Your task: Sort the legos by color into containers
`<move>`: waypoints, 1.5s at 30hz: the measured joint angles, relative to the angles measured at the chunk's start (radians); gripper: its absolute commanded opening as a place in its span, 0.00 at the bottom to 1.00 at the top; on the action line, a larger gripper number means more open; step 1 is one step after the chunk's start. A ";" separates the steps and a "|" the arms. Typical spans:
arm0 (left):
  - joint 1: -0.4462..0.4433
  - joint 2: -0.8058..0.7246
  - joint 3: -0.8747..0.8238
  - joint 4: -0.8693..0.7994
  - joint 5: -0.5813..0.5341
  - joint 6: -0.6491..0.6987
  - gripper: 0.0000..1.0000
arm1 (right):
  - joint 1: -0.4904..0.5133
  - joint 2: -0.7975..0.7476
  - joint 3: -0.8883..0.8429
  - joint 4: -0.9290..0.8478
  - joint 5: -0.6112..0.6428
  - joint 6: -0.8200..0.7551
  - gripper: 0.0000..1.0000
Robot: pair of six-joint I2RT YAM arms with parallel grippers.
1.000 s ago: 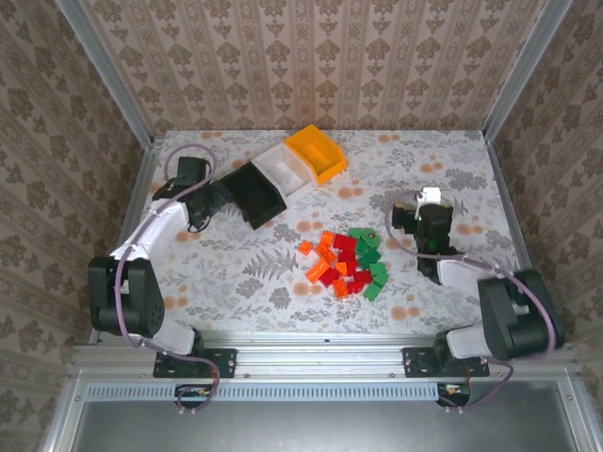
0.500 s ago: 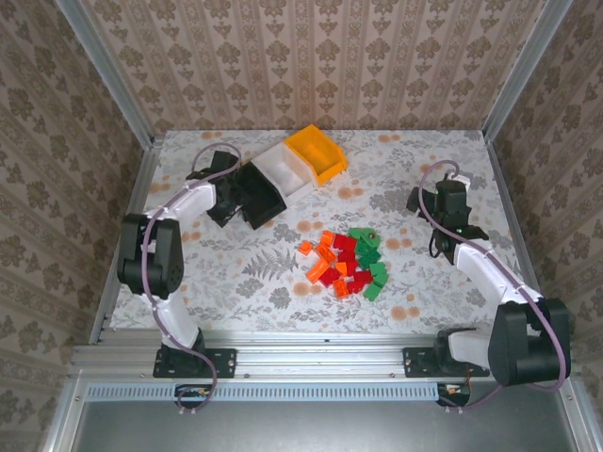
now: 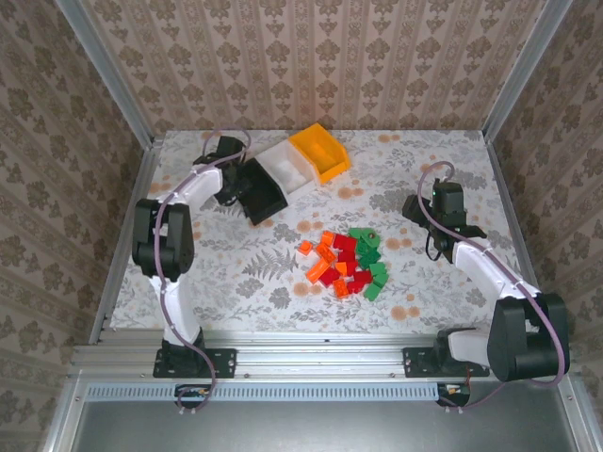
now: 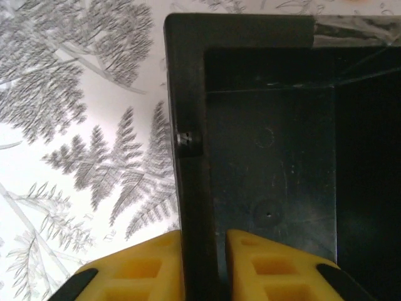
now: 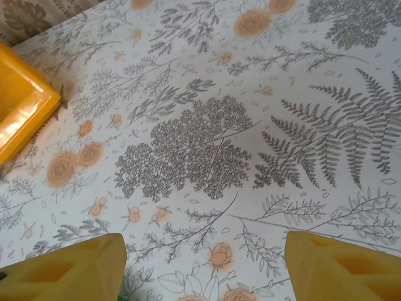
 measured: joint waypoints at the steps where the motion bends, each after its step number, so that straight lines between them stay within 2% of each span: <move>1: 0.000 0.016 0.018 -0.003 0.002 0.017 0.16 | 0.001 0.000 0.000 -0.004 -0.004 0.001 0.68; 10: -0.036 0.084 0.128 -0.047 -0.003 0.195 0.11 | 0.023 -0.029 0.000 -0.039 -0.020 0.012 0.66; 18: -0.140 0.130 0.217 -0.063 0.005 0.330 0.12 | 0.053 -0.059 0.000 -0.067 -0.026 0.012 0.66; 22: -0.177 0.182 0.278 -0.064 0.014 0.367 0.13 | 0.063 -0.069 0.000 -0.074 -0.026 0.012 0.66; 30: -0.174 0.246 0.370 -0.088 0.038 0.430 0.23 | 0.124 -0.080 -0.010 -0.100 -0.025 0.010 0.71; 34: -0.174 0.277 0.403 -0.103 0.044 0.453 0.36 | 0.187 -0.079 -0.011 -0.124 -0.026 -0.006 0.75; 37: -0.174 0.281 0.404 -0.116 0.054 0.463 0.49 | 0.228 -0.072 -0.011 -0.142 -0.032 -0.021 0.75; 40: -0.174 0.278 0.404 -0.125 0.062 0.466 0.65 | 0.260 -0.042 -0.011 -0.151 -0.045 -0.042 0.75; 42: -0.172 0.265 0.393 -0.127 0.071 0.463 0.80 | 0.276 -0.009 -0.008 -0.163 -0.066 -0.056 0.71; 45: -0.169 0.196 0.337 -0.128 0.086 0.462 0.98 | 0.296 0.054 0.004 -0.181 -0.103 -0.079 0.68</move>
